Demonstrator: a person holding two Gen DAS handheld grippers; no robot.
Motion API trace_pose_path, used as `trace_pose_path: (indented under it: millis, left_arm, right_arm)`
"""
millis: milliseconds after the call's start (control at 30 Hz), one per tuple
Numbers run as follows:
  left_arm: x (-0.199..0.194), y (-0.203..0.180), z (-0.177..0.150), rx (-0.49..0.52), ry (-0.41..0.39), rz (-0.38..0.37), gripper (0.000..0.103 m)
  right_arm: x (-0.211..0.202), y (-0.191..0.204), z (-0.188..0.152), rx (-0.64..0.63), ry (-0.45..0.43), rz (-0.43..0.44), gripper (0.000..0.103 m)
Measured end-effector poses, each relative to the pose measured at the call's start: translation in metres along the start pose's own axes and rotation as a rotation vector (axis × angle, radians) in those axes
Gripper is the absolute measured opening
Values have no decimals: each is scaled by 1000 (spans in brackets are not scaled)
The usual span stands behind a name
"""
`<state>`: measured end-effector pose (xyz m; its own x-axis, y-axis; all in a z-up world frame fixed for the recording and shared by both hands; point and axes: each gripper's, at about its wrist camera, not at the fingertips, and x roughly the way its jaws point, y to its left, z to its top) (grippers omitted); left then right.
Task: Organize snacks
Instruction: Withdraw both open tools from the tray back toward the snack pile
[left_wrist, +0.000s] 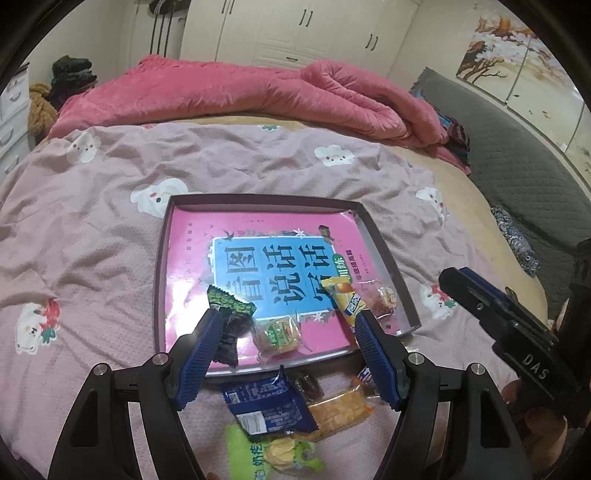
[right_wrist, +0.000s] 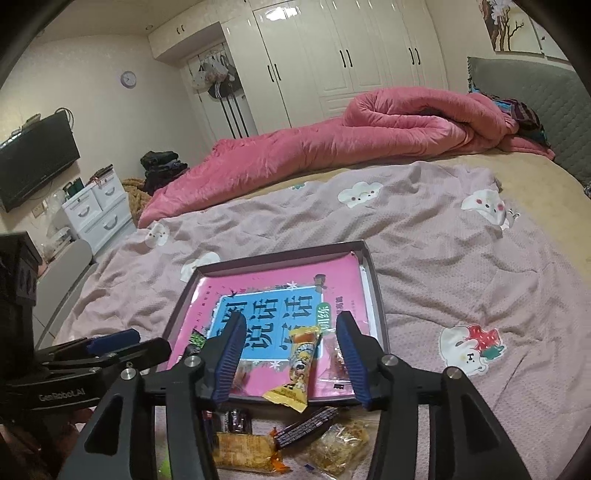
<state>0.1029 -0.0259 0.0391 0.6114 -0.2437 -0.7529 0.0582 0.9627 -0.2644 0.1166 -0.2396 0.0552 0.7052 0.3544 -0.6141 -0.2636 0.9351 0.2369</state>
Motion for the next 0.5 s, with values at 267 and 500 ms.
trace_pose_path:
  millis: [267,500]
  left_arm:
    - [-7,10,-4,-13,-8,5,76]
    - [-5,15,-16,4,13,10,81]
  right_arm:
    - [-5,5,-2,-21,-3,3,55]
    - [-5,2,-6,-10,4,0,56]
